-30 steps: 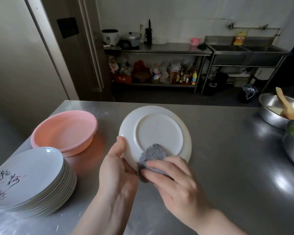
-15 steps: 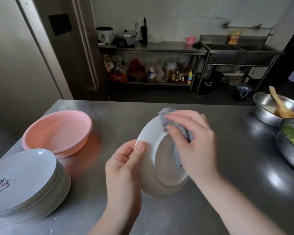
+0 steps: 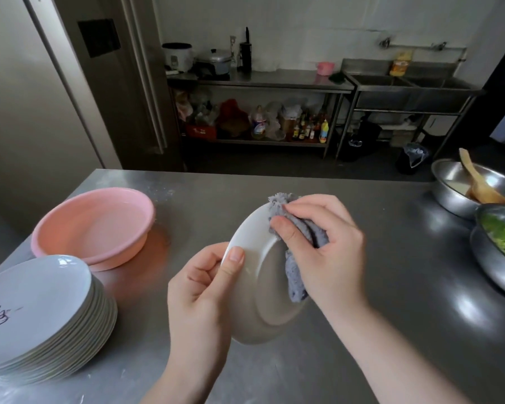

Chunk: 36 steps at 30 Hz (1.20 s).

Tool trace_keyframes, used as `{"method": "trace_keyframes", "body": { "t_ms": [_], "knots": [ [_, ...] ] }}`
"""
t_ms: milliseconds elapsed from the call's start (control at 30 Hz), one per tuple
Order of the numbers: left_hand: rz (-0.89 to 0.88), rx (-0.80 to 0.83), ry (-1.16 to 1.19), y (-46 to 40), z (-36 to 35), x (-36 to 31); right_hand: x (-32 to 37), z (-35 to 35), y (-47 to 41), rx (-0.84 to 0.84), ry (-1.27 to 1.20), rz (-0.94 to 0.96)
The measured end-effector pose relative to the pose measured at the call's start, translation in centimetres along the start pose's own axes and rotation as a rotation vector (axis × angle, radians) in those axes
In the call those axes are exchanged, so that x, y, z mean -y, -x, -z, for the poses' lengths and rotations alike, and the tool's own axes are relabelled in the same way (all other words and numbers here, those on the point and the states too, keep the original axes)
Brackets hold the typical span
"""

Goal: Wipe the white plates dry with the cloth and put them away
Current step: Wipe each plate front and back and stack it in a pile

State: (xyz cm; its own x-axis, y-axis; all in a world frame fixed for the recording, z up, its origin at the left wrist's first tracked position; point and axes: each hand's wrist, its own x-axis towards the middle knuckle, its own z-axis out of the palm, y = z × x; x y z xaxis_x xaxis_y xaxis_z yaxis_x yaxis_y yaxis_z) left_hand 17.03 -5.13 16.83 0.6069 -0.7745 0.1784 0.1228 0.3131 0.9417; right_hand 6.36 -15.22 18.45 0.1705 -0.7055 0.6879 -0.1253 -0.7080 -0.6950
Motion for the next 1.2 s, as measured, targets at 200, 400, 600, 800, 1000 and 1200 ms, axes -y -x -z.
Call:
{"method": "trace_keyframes", "body": {
  "t_ms": [200,400,600,800,1000,1200],
  "knots": [
    [-0.010,0.018,0.026,0.0,0.5,-0.1,0.9,-0.1,-0.1,0.151,-0.006,0.114],
    [0.052,-0.153,0.180,-1.2,1.5,-0.2,-1.4,1.1,0.2,-0.042,-0.062,-0.356],
    [0.161,-0.224,0.309,-2.2,2.1,0.9,-2.2,0.6,4.5,-0.068,-0.084,-0.426],
    [0.109,-0.186,0.121,-3.0,2.0,3.0,-3.7,2.9,3.4,-0.129,-0.246,-0.619],
    [-0.358,0.026,-0.673,-4.6,0.6,6.9,-5.3,6.0,6.1,-0.330,-0.303,-0.855],
    [-0.833,0.320,-1.050,-8.4,-1.0,12.7,-6.2,6.3,7.8,-0.344,-0.266,-0.958]
  ]
}}
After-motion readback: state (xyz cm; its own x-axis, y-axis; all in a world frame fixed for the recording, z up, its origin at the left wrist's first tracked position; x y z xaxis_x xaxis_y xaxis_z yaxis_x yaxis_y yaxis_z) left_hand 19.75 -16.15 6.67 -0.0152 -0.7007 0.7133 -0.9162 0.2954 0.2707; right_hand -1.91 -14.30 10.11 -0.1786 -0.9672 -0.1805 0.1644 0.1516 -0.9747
